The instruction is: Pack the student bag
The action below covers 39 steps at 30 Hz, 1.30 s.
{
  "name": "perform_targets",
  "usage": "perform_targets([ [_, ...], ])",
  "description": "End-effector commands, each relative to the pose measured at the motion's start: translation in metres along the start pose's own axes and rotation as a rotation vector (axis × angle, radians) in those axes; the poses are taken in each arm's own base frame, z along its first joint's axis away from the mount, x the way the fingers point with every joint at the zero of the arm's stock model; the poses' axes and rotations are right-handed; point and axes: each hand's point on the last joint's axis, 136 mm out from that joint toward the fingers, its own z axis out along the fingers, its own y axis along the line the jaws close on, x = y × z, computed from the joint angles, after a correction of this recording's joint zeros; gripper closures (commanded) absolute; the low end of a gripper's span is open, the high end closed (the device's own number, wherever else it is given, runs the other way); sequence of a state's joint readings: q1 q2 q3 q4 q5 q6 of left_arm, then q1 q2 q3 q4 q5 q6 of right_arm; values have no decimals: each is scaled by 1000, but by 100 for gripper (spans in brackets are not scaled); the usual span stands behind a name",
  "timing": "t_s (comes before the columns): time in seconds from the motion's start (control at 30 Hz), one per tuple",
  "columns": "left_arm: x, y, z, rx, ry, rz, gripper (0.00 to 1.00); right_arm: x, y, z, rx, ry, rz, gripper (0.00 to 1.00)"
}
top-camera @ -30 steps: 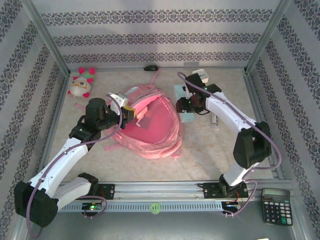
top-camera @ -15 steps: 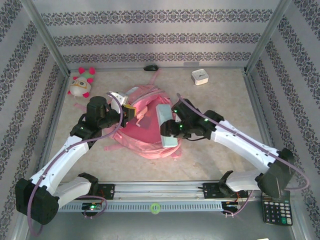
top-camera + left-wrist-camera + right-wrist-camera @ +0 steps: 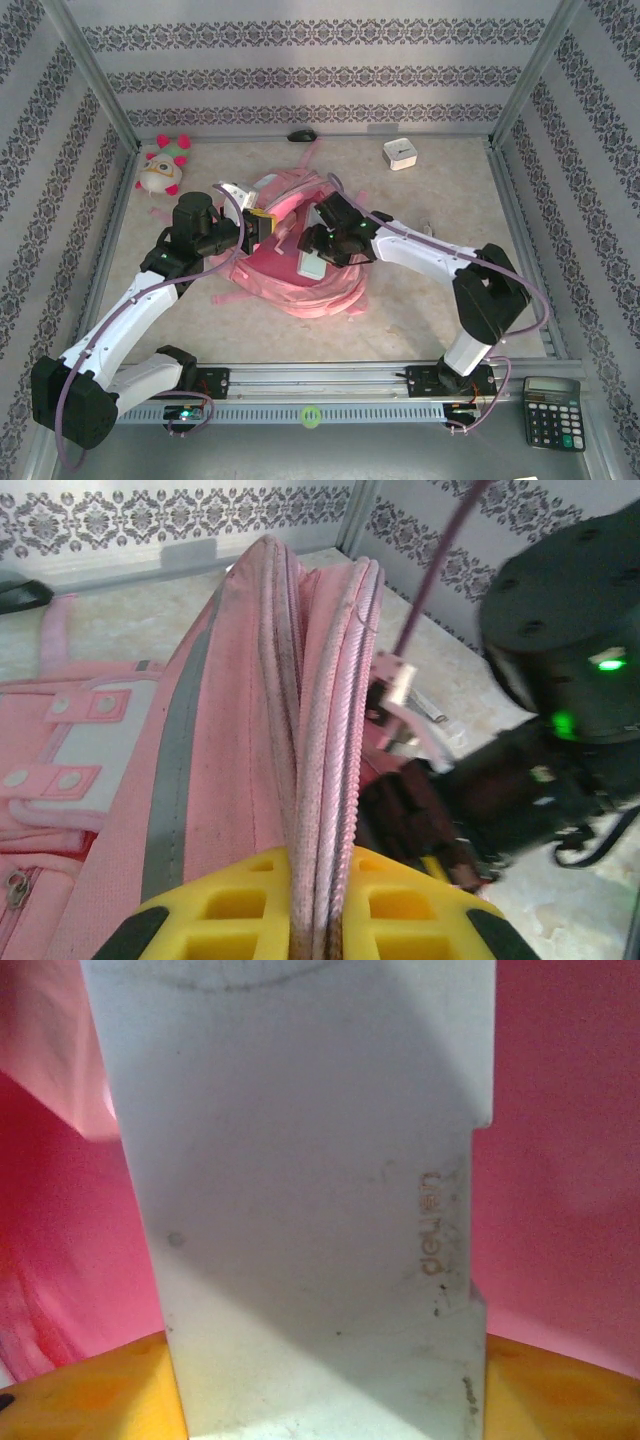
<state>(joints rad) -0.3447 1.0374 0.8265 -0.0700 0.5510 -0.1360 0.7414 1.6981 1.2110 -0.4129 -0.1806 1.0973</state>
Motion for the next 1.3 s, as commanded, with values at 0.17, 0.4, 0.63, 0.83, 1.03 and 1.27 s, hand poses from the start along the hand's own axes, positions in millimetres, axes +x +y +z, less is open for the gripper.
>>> perform_targets([
  [0.17,-55,-34,-17,139,-205,99,100,-31,59,14,-170,-72,17,17],
  [0.4,-45,-28,-19,100,-179,115,100,-14,23,-10,-133,-97,27,20],
  [0.63,-41,-29,-21,103,-175,112,100,-2,17,5,-164,-85,40,42],
  [0.83,-42,-30,-22,105,-176,118,100,2,14,31,-127,-100,115,37],
  [1.03,-41,-33,-20,126,-178,112,100,3,47,46,-208,-103,55,50],
  [1.27,-42,-30,-21,108,-176,122,100,11,54,30,-198,-117,-6,48],
])
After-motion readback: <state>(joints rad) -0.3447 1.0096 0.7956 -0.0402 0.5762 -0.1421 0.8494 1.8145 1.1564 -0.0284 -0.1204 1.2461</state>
